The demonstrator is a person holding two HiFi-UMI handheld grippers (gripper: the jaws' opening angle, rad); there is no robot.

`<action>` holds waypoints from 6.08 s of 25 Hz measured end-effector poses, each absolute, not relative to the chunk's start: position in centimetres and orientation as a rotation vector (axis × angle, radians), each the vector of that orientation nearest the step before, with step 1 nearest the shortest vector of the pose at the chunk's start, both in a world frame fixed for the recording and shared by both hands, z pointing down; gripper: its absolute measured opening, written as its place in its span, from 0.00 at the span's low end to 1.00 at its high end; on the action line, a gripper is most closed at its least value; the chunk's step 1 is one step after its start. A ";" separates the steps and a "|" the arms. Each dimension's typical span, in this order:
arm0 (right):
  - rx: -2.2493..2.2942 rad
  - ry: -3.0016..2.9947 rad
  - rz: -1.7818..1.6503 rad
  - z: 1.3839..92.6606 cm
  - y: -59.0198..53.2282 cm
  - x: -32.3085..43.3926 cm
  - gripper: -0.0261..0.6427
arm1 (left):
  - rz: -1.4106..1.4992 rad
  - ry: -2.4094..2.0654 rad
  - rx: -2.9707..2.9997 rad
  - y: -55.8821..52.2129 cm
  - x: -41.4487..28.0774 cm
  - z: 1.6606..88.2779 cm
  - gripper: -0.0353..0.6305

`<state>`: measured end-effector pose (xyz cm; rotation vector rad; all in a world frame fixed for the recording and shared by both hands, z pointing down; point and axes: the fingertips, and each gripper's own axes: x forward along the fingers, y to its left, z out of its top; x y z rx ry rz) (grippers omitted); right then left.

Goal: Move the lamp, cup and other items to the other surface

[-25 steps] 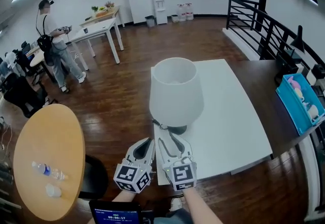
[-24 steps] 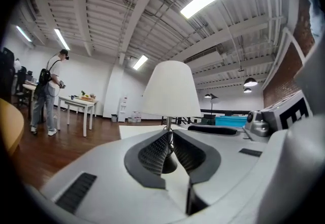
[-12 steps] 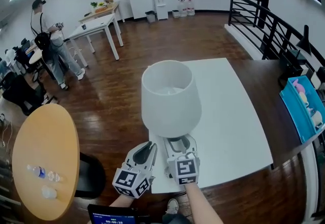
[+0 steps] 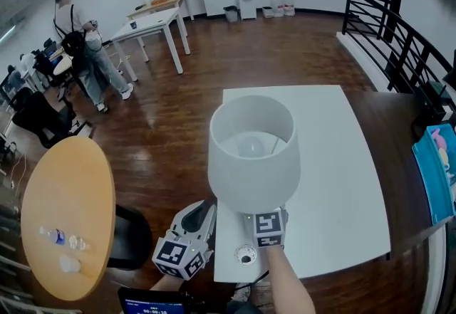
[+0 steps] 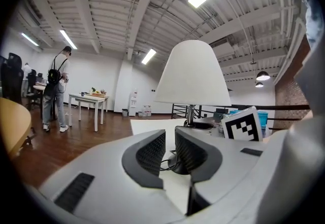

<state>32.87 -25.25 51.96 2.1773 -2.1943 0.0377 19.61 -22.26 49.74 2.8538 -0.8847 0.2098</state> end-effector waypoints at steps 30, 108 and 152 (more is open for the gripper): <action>1.814 -2.508 0.041 45.9 -29.1 12.8 0.27 | 0.095 -1.259 2.738 -24.4 2.2 45.7 0.15; 1.353 -2.792 0.029 46.6 -26.0 -9.1 0.13 | 0.110 -1.519 2.573 -26.5 -13.6 47.5 0.07; 1.683 -2.736 -0.067 41.5 -16.5 9.3 0.04 | 0.014 -1.196 2.879 -19.5 5.9 42.1 0.07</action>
